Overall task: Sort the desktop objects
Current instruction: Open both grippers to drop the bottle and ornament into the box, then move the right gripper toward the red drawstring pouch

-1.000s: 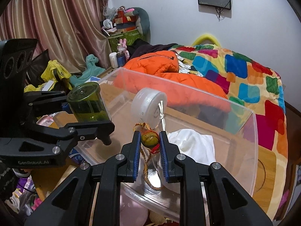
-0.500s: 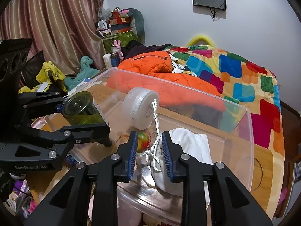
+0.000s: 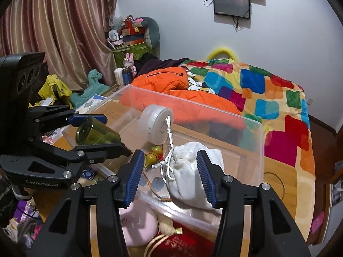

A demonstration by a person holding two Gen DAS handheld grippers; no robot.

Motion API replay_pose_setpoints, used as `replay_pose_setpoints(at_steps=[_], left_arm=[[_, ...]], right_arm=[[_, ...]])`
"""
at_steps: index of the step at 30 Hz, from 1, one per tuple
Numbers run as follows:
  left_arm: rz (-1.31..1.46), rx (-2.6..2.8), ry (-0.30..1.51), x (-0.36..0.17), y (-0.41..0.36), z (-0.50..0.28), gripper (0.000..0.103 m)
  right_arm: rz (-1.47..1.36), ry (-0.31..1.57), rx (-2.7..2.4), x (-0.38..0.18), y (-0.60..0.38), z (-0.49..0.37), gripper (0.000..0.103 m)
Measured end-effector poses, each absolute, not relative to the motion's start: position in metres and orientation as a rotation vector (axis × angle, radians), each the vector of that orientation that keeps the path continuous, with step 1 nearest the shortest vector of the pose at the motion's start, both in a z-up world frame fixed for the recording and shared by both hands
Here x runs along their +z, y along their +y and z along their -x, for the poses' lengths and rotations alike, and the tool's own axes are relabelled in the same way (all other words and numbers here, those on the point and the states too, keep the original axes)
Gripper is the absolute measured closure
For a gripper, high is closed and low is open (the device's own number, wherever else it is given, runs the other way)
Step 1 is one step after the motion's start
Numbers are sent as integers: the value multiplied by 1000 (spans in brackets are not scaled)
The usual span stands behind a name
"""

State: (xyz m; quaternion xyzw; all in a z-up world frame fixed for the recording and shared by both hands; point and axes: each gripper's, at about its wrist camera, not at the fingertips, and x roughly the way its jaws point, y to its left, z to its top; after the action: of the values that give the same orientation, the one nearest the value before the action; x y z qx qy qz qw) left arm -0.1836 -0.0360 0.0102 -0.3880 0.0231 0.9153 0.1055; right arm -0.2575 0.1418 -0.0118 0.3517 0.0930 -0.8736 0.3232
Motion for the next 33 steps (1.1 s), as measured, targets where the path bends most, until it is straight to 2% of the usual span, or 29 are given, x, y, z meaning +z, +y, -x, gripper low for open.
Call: replay_pose_setpoints(at_steps=[12, 15, 17, 20, 33], left_arm=[[1090, 2738, 85, 29, -35, 163, 31], [1072, 2744, 87, 33, -33, 156, 28], [1054, 2749, 86, 35, -33, 152, 22], [1021, 2784, 92, 39, -34, 143, 12], [1032, 2867, -18, 46, -64, 122, 9]], right_arm=[[-875, 239, -2353, 7, 159, 230, 31], [-864, 239, -2366, 12, 162, 222, 20], [-862, 224, -2369, 15, 165, 217, 17], [-862, 201, -2368, 17, 170, 212, 17], [-903, 130, -2429, 15, 201, 195, 16]])
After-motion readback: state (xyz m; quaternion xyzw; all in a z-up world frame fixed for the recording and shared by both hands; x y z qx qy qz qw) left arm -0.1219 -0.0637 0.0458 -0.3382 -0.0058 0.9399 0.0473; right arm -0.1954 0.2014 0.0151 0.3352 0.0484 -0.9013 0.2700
